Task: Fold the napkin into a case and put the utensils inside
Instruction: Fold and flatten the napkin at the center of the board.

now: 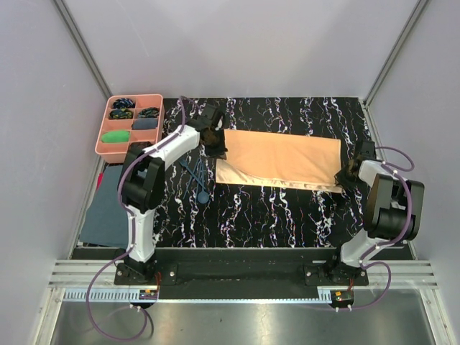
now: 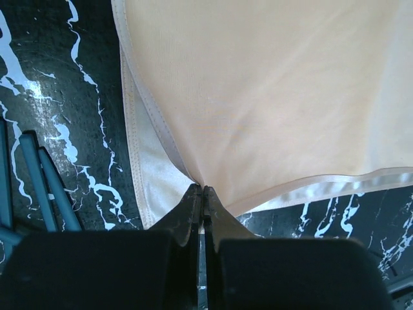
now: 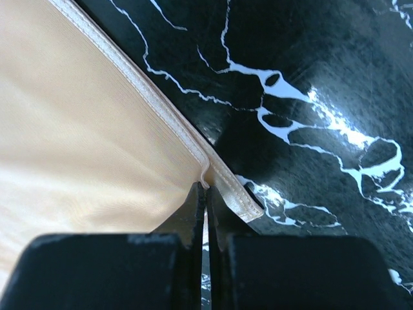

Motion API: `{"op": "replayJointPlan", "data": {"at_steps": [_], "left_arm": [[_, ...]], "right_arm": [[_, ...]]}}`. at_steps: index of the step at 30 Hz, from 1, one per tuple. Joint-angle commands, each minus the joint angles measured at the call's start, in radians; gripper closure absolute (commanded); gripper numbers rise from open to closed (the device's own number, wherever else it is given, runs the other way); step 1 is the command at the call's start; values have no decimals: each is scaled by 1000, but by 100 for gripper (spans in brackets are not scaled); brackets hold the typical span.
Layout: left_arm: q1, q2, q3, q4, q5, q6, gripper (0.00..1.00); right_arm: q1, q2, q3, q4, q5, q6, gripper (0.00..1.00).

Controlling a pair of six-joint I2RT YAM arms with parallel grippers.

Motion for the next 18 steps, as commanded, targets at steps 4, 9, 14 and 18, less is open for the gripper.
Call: {"op": "replayJointPlan", "data": {"at_steps": [4, 9, 14, 18], "left_arm": [[-16, -114, -28, 14, 29, -5, 100], [-16, -128, -85, 19, 20, 1, 100], [-16, -166, -132, 25, 10, 2, 100], [-17, -183, -171, 42, 12, -4, 100]], "right_arm": [[-5, -87, 72, -101, -6, -23, 100], [-5, -136, 68, -127, -13, -32, 100], [-5, -167, 53, -146, 7, -53, 100], [-5, -156, 39, -146, 8, -60, 100]]}}
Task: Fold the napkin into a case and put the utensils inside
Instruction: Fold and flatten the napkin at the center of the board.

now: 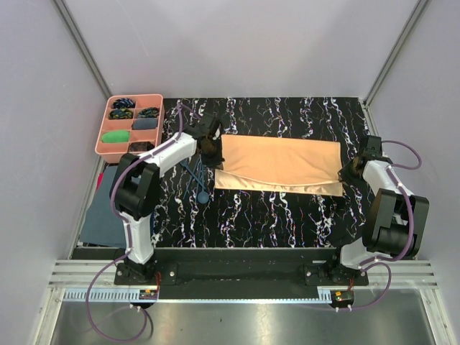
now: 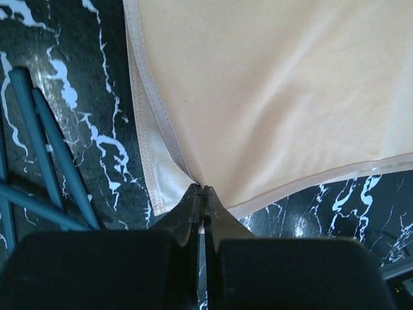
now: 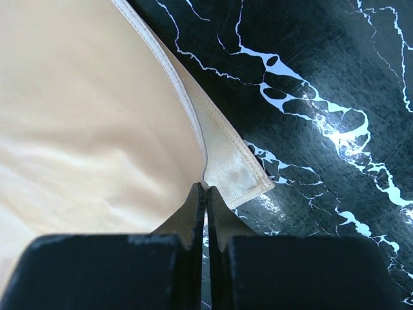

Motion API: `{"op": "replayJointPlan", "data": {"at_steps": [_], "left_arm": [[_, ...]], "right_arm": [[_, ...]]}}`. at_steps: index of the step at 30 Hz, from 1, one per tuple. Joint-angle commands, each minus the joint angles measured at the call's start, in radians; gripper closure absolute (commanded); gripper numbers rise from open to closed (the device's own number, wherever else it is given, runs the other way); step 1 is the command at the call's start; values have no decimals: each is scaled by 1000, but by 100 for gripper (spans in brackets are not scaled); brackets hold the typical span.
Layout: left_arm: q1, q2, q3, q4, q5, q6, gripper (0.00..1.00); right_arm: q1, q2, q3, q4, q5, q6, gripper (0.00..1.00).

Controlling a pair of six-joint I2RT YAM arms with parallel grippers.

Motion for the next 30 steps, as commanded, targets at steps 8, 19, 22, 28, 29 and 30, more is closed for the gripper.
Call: {"op": "replayJointPlan", "data": {"at_steps": [8, 19, 22, 28, 29, 30], "left_arm": [[-10, -131, -80, 53, 22, -12, 100], [-60, -141, -199, 96, 13, -41, 100], [-62, -140, -216, 98, -7, -38, 100], [-59, -167, -235, 100, -44, -23, 100], [-56, -175, -229, 92, -44, -20, 100], [-54, -189, -222, 87, -44, -18, 100]], "right_arm": [[-5, -11, -16, -24, 43, -31, 100], [-5, 15, -45, -18, 51, -32, 100], [-5, 32, -47, -17, 52, -32, 100], [-12, 10, -36, -20, 80, -41, 100], [-12, 1, -29, -24, 78, -43, 100], [-12, -2, -19, -41, 72, -38, 100]]}}
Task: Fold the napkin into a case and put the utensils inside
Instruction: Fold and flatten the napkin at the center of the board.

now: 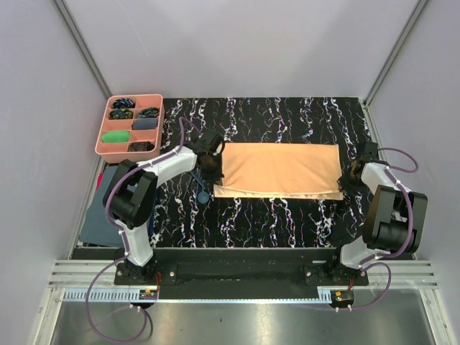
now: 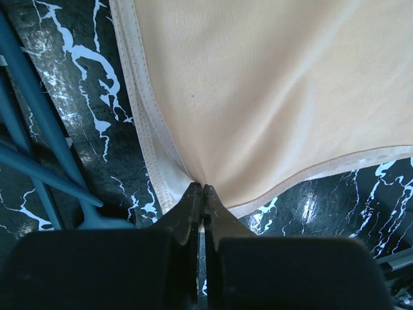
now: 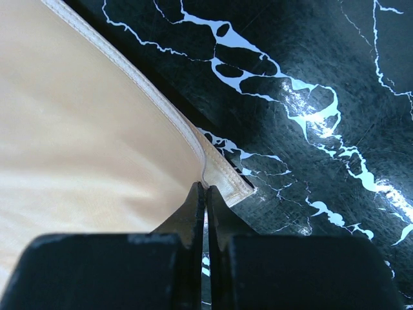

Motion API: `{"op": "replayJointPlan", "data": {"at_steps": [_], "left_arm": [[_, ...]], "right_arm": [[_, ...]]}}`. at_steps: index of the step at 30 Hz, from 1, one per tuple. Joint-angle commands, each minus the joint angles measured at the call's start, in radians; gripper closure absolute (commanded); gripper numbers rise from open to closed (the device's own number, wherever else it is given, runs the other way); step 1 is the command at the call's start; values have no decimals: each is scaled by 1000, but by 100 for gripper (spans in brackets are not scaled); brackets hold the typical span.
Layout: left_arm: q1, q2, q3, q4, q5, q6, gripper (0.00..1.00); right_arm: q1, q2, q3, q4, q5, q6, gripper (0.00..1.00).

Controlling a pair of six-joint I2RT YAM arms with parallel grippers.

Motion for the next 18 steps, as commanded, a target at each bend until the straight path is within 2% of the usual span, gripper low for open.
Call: {"op": "replayJointPlan", "data": {"at_steps": [1, 7, 18], "left_arm": [[10, -89, 32, 14, -26, 10, 100], [8, -120, 13, -3, 15, 0, 100], [8, -135, -101, 26, -1, -2, 100]], "right_arm": [[-9, -38, 47, -25, 15, -15, 100], [-9, -96, 39, -60, 1, 2, 100], [-11, -75, -15, -64, 41, -3, 100]]}}
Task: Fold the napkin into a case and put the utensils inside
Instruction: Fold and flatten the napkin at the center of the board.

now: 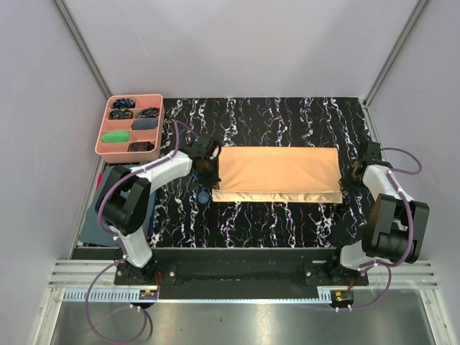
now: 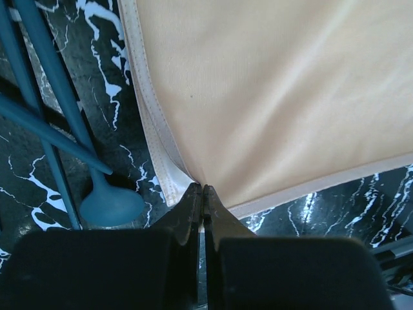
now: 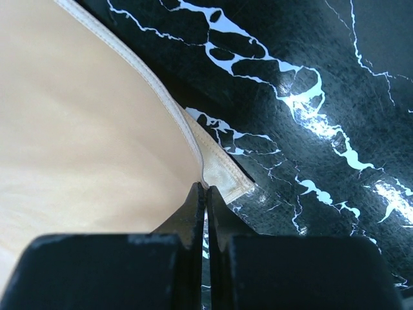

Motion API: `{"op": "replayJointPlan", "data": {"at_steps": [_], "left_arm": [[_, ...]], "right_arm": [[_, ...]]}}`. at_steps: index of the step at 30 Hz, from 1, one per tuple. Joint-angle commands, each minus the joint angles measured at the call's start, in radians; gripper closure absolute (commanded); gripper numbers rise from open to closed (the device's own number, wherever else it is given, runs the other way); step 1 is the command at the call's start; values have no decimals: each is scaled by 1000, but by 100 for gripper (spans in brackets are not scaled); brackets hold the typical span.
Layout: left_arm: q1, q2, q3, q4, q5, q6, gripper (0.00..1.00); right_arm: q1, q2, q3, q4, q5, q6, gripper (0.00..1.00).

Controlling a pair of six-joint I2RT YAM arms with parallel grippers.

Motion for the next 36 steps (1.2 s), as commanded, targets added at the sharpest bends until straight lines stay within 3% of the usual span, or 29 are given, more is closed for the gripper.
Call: {"op": "replayJointPlan", "data": {"at_steps": [1, 10, 27, 36], "left_arm": [[5, -44, -36, 24, -6, -1, 100], [-8, -23, -91, 69, -6, -10, 100], [-29, 62, -62, 67, -54, 1, 100], [-29, -21, -76, 49, -79, 4, 100]], "right_arm": [[-7, 6, -18, -4, 45, -1, 100], [-12, 69, -47, 17, 36, 22, 100], [-39, 132, -68, -10, 22, 112, 100], [-67, 112, -76, -4, 8, 102, 97]]}}
